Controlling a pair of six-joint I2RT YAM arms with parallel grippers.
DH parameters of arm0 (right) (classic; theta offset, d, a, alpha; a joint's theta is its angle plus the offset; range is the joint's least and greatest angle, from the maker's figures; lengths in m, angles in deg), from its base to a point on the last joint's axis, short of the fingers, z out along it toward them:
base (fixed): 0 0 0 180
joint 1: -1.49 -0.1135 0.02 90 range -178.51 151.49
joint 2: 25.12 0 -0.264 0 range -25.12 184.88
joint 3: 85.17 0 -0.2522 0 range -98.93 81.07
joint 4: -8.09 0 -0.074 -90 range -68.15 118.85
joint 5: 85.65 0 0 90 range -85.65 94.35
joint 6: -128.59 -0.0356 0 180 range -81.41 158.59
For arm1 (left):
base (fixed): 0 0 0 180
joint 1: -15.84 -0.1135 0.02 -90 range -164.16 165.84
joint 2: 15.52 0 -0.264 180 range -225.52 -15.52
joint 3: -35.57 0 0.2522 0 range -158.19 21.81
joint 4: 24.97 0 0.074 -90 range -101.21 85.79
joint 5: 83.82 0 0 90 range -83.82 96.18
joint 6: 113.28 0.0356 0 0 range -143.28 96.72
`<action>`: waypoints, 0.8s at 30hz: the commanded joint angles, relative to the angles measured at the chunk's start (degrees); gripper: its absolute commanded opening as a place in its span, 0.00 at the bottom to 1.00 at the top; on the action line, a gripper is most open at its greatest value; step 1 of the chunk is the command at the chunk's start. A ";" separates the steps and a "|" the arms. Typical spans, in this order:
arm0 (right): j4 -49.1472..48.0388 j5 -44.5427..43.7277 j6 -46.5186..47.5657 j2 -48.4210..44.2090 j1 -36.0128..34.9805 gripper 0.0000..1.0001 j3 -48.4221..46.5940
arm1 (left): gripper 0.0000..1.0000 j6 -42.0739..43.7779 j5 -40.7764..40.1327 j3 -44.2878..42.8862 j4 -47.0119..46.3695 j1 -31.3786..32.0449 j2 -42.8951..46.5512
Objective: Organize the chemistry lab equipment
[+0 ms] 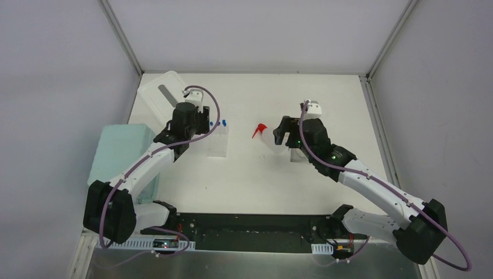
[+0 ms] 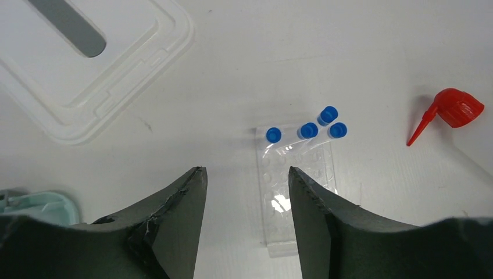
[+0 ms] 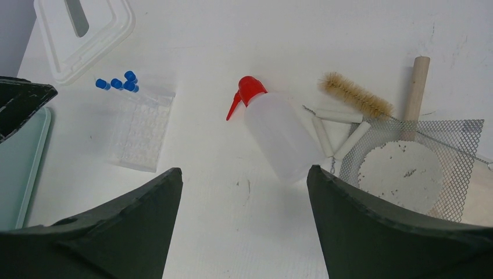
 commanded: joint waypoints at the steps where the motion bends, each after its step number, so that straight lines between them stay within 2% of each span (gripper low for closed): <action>1: -2.75 -0.16 -0.07 -1.67 0.53 0.82 0.09 | 0.56 -1.50 -7.35 -1.70 8.38 0.64 3.99; 5: -2.77 -0.44 0.34 -2.12 1.22 0.82 0.06 | 0.67 -6.77 -14.77 -3.32 15.16 0.12 4.55; 9: -2.62 -0.01 0.28 -3.81 2.62 0.84 0.95 | 0.69 -12.97 -19.84 -3.83 22.20 -2.79 3.51; 13: -1.90 1.36 0.10 -5.01 4.52 0.84 1.61 | 0.69 -16.07 -25.88 -4.63 28.07 -4.38 1.30; 17: -1.78 3.93 -0.50 -5.00 6.60 0.85 2.16 | 0.68 -16.68 -30.59 -6.00 30.57 -4.66 -4.62; 24: -1.89 7.65 -0.55 -5.92 10.35 0.84 2.61 | 0.60 -18.43 -30.06 -7.53 32.86 -7.97 -14.32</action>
